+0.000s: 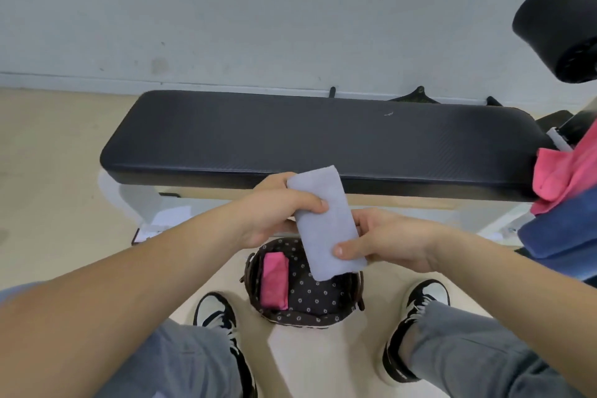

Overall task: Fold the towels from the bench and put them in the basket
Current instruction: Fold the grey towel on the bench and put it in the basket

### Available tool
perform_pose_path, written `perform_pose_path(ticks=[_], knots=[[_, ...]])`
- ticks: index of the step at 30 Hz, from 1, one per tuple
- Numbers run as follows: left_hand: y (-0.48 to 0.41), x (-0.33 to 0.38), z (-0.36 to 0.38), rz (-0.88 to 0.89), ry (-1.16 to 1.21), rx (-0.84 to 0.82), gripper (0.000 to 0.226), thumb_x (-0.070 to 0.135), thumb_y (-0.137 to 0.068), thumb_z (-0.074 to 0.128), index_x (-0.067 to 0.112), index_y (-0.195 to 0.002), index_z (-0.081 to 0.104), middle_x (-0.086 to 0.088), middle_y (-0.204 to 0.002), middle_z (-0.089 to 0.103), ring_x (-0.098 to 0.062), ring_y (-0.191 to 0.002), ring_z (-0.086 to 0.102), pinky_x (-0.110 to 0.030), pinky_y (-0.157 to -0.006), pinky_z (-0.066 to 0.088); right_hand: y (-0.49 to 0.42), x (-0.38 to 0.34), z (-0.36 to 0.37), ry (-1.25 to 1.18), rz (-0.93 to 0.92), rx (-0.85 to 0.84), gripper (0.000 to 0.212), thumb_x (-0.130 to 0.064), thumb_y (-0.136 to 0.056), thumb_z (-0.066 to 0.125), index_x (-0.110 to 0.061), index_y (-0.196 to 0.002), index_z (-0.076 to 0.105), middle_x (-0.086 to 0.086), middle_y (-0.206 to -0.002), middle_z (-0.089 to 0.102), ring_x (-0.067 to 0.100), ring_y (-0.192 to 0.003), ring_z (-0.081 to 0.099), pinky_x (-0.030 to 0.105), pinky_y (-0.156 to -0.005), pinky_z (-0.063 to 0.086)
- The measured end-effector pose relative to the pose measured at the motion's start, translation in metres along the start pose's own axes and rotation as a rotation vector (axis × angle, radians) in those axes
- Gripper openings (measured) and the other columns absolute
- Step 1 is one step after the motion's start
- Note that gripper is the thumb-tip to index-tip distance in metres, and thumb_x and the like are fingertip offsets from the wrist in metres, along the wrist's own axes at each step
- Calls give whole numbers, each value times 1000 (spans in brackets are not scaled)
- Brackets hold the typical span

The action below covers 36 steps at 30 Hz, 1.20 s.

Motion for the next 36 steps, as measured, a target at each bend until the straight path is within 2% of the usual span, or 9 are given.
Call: perform_pose_path(ticks=[5,10,14,18,20,24,29,33,36], knots=[[-12,-74,-11,-266,-330,-92,35,18,-89,80,13,-120,64,-9,-112,75,-21,-91,75,-39,-81,65,-54,74,10,57,226,120,39,-3,-86,77,-11,-123,68,12,-115,76,31,-105,73,41,-88,63],[-45,-158,-57,-409,-457,130,4,10,-95,64,11,-96,60,-17,-106,73,-24,-87,68,-36,-74,62,-103,158,14,-180,387,340,45,-13,-81,86,-3,-119,64,15,-114,73,28,-94,73,32,-61,60],[-69,-217,-67,-488,-515,167,24,4,-92,53,4,-112,65,-20,-108,71,-32,-94,74,-43,-80,65,-141,209,29,-260,489,354,41,-15,-89,74,-4,-126,60,12,-120,68,26,-99,69,32,-63,58],[-98,-237,-50,-400,-697,80,24,0,-95,46,-2,-103,68,-21,-101,71,-37,-94,70,-33,-69,56,-177,249,35,-302,623,314,38,-10,-91,62,-5,-127,54,18,-123,64,35,-109,66,43,-87,61],[-113,-245,-44,-340,-813,60,21,6,-94,49,2,-97,69,-19,-103,73,-36,-99,69,-35,-79,54,-193,266,36,-312,667,328,37,-9,-91,61,-5,-127,55,19,-123,63,36,-110,65,46,-93,59],[-135,-268,-33,-286,-973,26,28,15,-93,52,14,-119,63,-8,-112,70,-27,-100,65,-37,-91,55,-227,286,44,-387,597,355,39,-9,-94,61,-11,-133,60,11,-120,69,31,-105,69,44,-93,60],[-151,-285,-2,-98,-1207,-97,65,19,-96,61,21,-155,34,-1,-163,27,-28,-142,38,-47,-99,53,-242,310,43,-490,540,418,37,-16,-95,72,-16,-131,62,8,-113,73,26,-102,72,38,-84,63],[-162,-313,9,-121,-1328,-115,83,11,-90,69,28,-157,25,2,-170,4,-29,-148,29,-46,-100,53,-233,319,26,-369,514,564,36,-23,-86,83,-17,-115,65,8,-100,73,26,-91,71,45,-86,62],[-168,-320,9,-133,-1367,-78,92,4,-84,72,31,-157,23,1,-171,2,-30,-148,28,-44,-104,50,-228,315,18,-391,509,591,21,-14,-93,71,-15,-113,67,10,-97,72,29,-89,70,46,-87,62]])
Point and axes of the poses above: each hand's wrist, its own y-axis away from the middle knuckle, its own z-axis out of the palm, x = y × z, the point moved 10 cm from there along -y, towards the middle knuckle
